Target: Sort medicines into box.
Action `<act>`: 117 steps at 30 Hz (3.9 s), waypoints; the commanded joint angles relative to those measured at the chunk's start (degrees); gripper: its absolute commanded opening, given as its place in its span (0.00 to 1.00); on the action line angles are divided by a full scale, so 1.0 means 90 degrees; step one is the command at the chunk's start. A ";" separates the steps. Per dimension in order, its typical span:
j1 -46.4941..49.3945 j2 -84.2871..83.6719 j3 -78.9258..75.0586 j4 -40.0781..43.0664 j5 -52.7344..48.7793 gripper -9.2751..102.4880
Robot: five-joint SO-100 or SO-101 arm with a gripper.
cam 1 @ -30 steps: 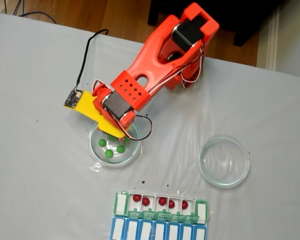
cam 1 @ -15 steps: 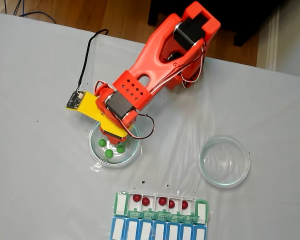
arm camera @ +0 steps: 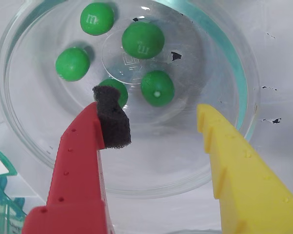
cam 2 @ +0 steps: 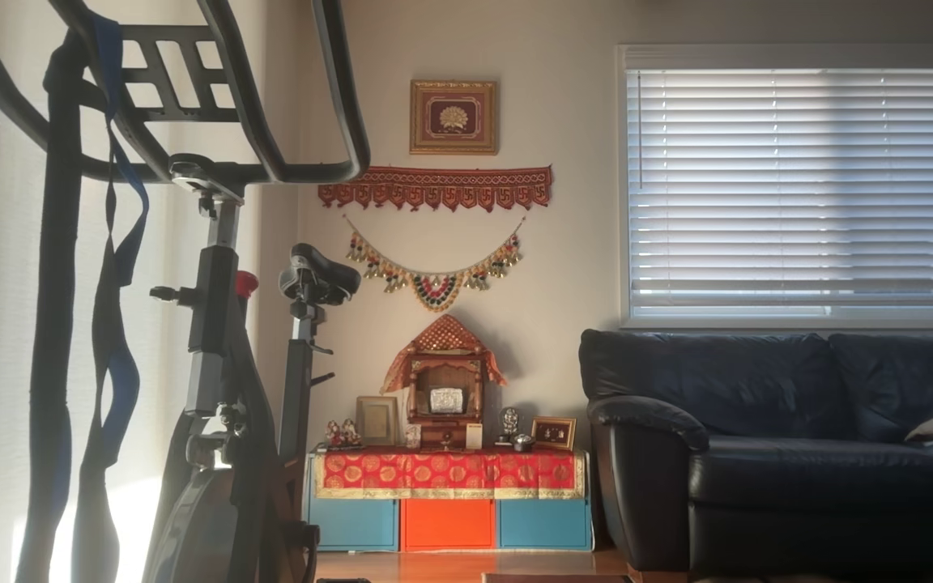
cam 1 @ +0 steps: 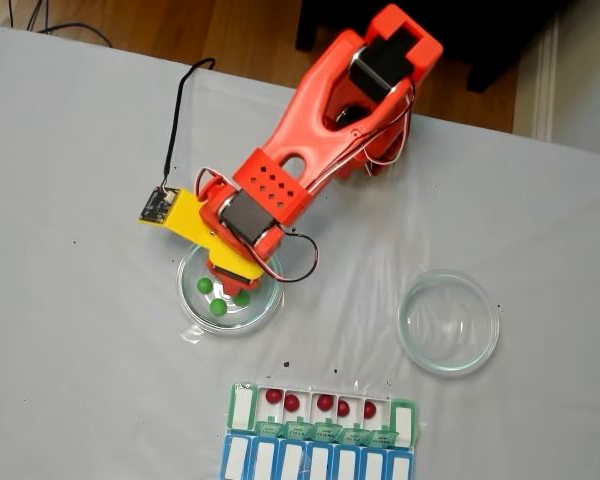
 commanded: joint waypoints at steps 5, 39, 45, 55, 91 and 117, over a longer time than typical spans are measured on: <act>-0.0088 0.0020 0.0039 -0.0205 0.0254 0.29; -0.0303 -0.0615 0.0293 -0.0303 0.0508 0.26; -0.0439 -0.0664 0.0254 -0.0176 0.0420 0.27; -0.0479 -0.1074 -0.0107 0.0078 0.0410 0.27; -0.0488 -0.1533 -0.0518 0.0283 0.0488 0.14; -0.0430 -0.1475 -0.0449 0.0352 0.0361 0.10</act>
